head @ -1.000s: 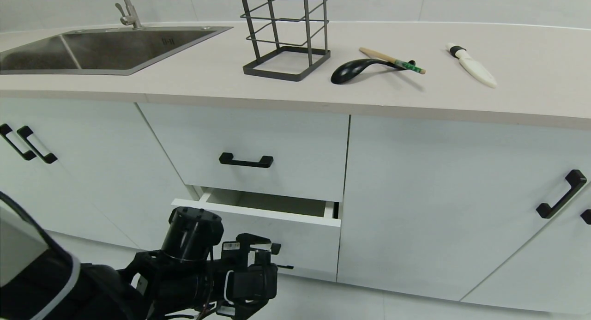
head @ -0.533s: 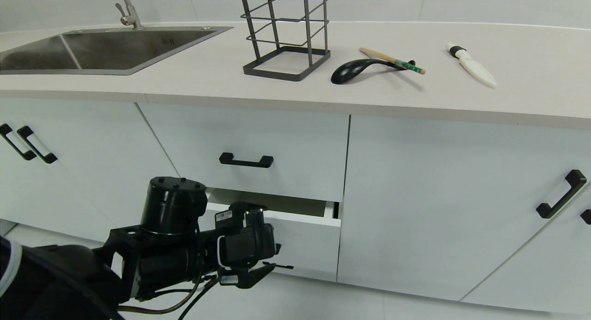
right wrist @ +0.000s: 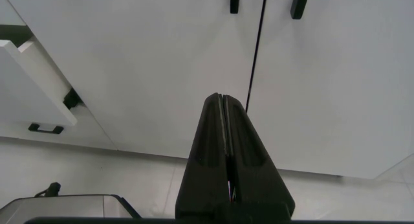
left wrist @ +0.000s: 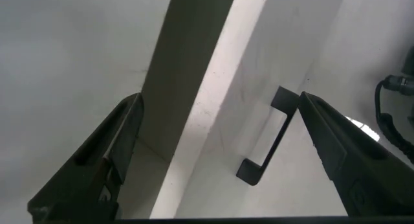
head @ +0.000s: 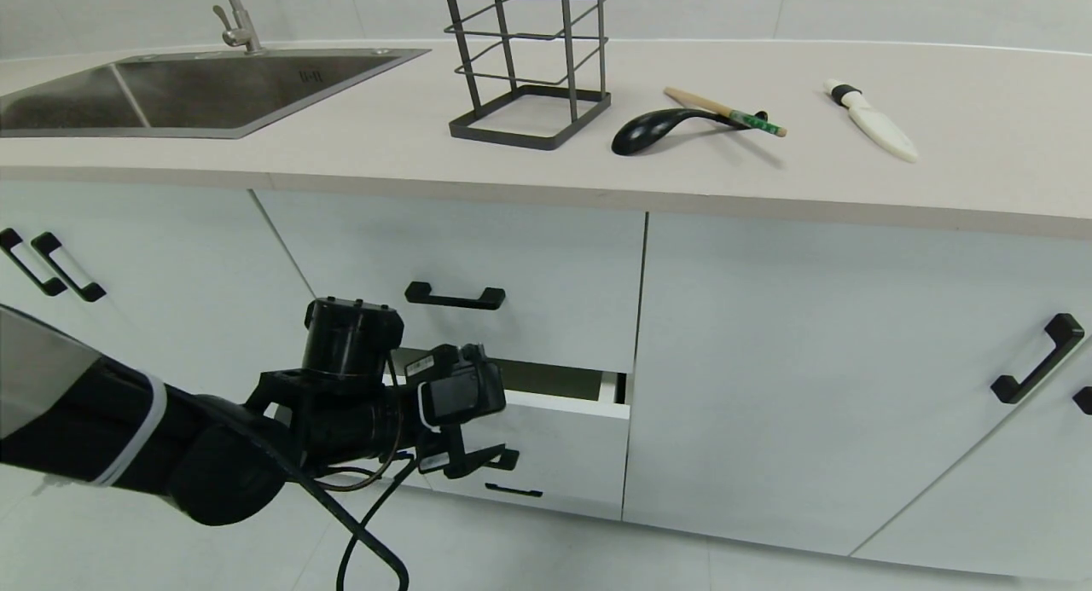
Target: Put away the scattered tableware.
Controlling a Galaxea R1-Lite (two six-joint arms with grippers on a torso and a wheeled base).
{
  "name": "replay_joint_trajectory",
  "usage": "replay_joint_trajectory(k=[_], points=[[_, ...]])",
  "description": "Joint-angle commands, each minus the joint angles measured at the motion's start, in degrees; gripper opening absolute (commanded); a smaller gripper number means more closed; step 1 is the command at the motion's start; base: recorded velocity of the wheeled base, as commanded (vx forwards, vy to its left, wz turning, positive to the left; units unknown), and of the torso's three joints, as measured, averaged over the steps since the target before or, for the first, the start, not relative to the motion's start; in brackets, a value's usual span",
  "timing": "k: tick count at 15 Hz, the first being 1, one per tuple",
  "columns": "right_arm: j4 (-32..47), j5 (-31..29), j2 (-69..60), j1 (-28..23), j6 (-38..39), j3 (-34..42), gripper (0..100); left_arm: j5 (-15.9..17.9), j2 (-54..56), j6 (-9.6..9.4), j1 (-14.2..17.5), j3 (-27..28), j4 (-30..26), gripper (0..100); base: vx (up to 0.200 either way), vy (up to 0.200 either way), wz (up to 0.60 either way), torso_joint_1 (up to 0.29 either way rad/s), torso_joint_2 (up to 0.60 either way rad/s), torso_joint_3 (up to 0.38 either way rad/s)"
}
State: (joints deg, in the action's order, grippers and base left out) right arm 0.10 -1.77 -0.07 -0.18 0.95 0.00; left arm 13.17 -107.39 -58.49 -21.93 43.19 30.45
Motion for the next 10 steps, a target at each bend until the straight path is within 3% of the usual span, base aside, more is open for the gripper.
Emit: replay_joint_trajectory(k=[1, 7, 10], points=[[0.0, 0.0, 0.1, 0.0, 0.0, 0.0, 0, 0.1, -2.3, 0.13, 0.2, 0.3, 0.0, 100, 0.000, 0.000, 0.00, 0.000, 0.00, 0.000], [0.0, 0.0, 0.1, 0.0, 0.0, 0.0, 0, 0.5, -3.3, 0.22, 0.2, -0.6, 0.0, 100, 0.000, 0.000, 0.00, 0.000, 0.00, 0.000], [0.0, 0.0, 0.1, 0.0, 0.0, 0.0, 0, 1.2, -1.4, 0.13, 0.2, -5.7, 0.1, 100, 0.000, 0.000, 0.00, 0.000, 0.00, 0.000]])
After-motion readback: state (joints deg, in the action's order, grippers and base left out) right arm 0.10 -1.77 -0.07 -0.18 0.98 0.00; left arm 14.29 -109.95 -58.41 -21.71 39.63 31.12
